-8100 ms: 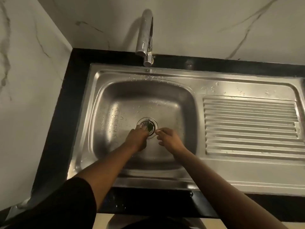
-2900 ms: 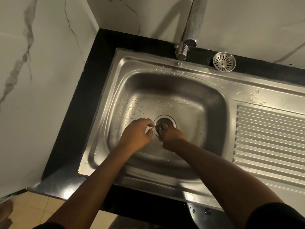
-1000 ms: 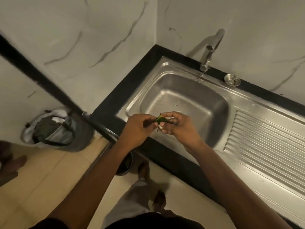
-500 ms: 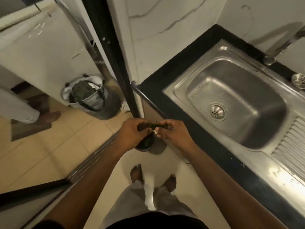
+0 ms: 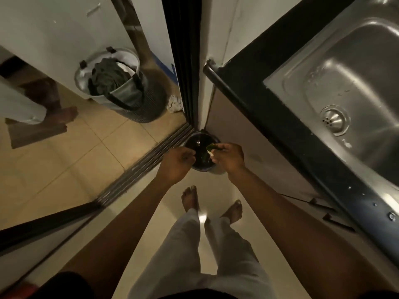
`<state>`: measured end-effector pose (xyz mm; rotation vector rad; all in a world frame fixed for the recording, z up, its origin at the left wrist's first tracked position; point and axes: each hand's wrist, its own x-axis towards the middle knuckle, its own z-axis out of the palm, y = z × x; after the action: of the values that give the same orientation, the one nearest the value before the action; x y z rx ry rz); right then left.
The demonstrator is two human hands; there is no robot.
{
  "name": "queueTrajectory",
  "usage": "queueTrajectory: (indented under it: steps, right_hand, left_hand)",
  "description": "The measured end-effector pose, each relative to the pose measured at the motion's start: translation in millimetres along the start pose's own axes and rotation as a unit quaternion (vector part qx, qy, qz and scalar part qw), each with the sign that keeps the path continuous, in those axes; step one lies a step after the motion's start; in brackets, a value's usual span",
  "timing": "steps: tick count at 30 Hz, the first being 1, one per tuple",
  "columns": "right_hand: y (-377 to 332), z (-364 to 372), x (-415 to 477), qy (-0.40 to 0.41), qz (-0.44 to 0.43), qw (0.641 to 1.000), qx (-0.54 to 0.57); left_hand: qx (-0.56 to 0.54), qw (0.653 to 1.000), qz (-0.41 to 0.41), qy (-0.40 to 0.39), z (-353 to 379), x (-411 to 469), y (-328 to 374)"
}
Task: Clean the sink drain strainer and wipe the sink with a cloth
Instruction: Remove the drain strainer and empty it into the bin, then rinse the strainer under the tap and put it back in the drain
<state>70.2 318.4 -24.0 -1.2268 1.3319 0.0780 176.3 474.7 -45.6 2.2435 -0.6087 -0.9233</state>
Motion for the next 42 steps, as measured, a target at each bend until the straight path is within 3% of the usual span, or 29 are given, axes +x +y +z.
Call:
queueTrajectory:
  steps: [5,10,17,28,34,42]
  right_hand:
    - [12,28,46,0.042,0.019,0.999,-0.029]
    - [21,34,68,-0.012,0.027,0.998,-0.059]
    - [21,14,57,0.003,-0.01,0.995,-0.097]
    - [-29,-37,-61,0.04,-0.154,0.987,-0.012]
    - [-45,-86,-117,0.08,-0.194,0.976,0.067]
    - [-53,-151,-163,0.134,-0.24,0.953,0.13]
  left_hand:
    - [-0.014,1.0,-0.027,-0.006,11,18,-19]
    - [-0.026,0.999,-0.041,-0.011,7,27,-26]
    - [-0.038,0.999,-0.022,-0.002,-4,28,-15]
    - [-0.038,0.996,0.085,-0.013,-34,-12,78]
    - [-0.015,0.985,0.171,-0.018,-41,-39,141]
    - [-0.079,0.964,0.244,-0.068,-27,-62,222]
